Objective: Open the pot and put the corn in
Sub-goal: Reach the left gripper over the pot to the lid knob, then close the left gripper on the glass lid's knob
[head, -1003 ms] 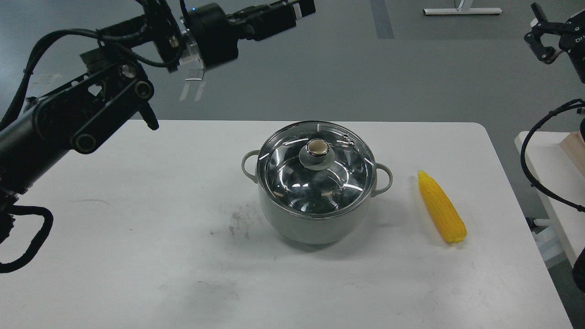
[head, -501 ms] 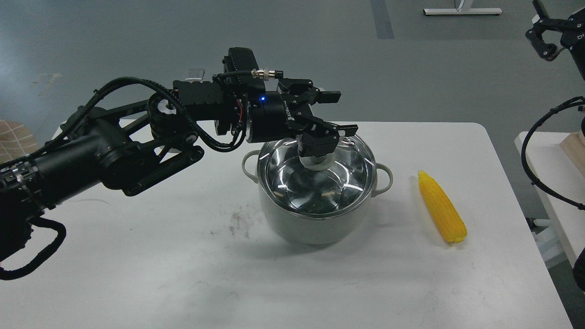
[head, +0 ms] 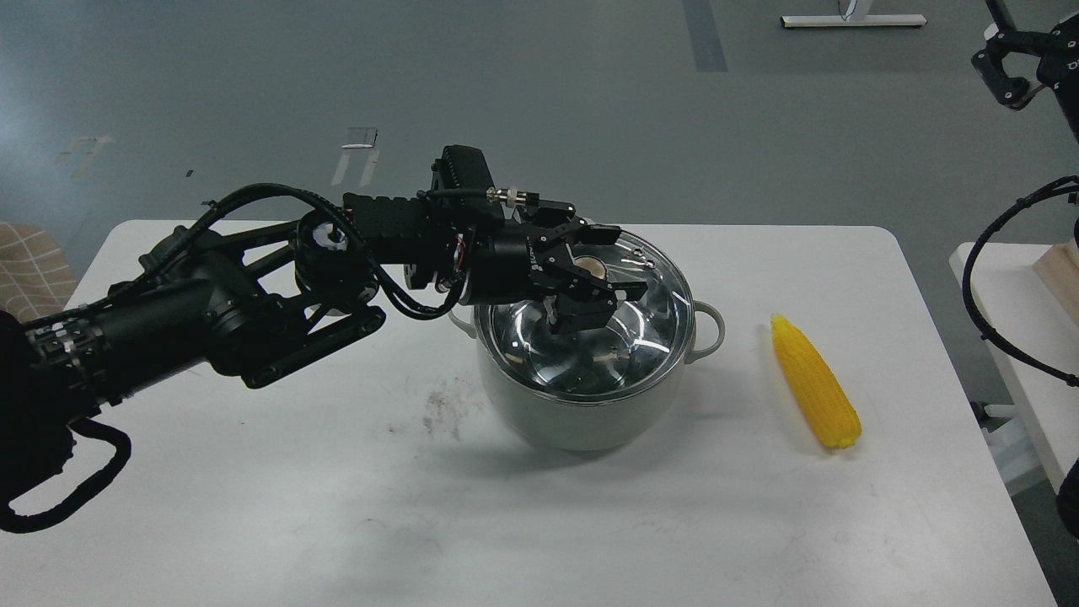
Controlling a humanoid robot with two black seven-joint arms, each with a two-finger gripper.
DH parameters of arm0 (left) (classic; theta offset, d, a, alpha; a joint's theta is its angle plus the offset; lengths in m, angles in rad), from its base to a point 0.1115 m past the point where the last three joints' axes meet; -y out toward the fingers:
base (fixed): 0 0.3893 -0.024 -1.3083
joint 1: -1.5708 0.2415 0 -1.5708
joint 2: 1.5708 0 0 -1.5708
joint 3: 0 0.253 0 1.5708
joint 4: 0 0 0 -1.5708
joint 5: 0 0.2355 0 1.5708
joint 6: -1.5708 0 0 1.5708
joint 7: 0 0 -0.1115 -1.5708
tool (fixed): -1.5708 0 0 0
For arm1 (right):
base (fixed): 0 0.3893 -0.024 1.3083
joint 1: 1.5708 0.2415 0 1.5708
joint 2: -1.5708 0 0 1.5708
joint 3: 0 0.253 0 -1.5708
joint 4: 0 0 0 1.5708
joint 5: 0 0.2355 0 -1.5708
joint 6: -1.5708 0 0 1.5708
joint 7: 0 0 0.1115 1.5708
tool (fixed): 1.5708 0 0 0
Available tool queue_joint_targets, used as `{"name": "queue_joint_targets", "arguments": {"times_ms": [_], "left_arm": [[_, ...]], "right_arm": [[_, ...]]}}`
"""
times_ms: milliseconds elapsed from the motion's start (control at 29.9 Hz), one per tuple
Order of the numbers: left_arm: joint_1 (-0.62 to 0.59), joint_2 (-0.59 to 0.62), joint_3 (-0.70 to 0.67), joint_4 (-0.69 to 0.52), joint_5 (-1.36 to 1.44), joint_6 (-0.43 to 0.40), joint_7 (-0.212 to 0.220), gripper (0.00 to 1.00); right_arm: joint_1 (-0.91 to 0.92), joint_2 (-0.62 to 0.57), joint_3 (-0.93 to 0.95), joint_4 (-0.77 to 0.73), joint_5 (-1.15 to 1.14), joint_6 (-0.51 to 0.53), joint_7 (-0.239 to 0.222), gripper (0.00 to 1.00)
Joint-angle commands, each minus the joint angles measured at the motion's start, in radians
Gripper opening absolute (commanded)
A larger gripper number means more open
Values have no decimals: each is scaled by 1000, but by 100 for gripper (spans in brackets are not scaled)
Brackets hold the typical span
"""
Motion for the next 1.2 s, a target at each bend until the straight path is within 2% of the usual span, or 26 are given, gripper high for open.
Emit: {"name": "queue_joint_targets", "arguments": {"times_ms": [0, 234, 401, 869, 969, 1070, 1170], "left_arm": [[22, 0, 1, 18, -3, 17, 0, 75], [37, -2, 0, 67, -7, 52, 0, 74], [43, 0, 1, 67, -6, 52, 0, 52], [60, -2, 20, 65, -3, 63, 0, 50], [65, -2, 18, 65, -4, 71, 0, 45], [65, -2, 17, 65, -7, 72, 0, 35], [60, -2, 15, 59, -9, 72, 0, 30]], "right_arm": [[-2, 0, 0, 0, 0, 0, 0, 100], [4, -1, 0, -2, 0, 0, 0, 100], [4, -1, 0, -2, 0, 0, 0, 100], [3, -6, 0, -2, 0, 0, -2, 100], [1, -6, 0, -2, 2, 0, -2, 100], [1, -3, 0, -2, 0, 0, -2, 100], [1, -3, 0, -2, 2, 0, -2, 100]]}}
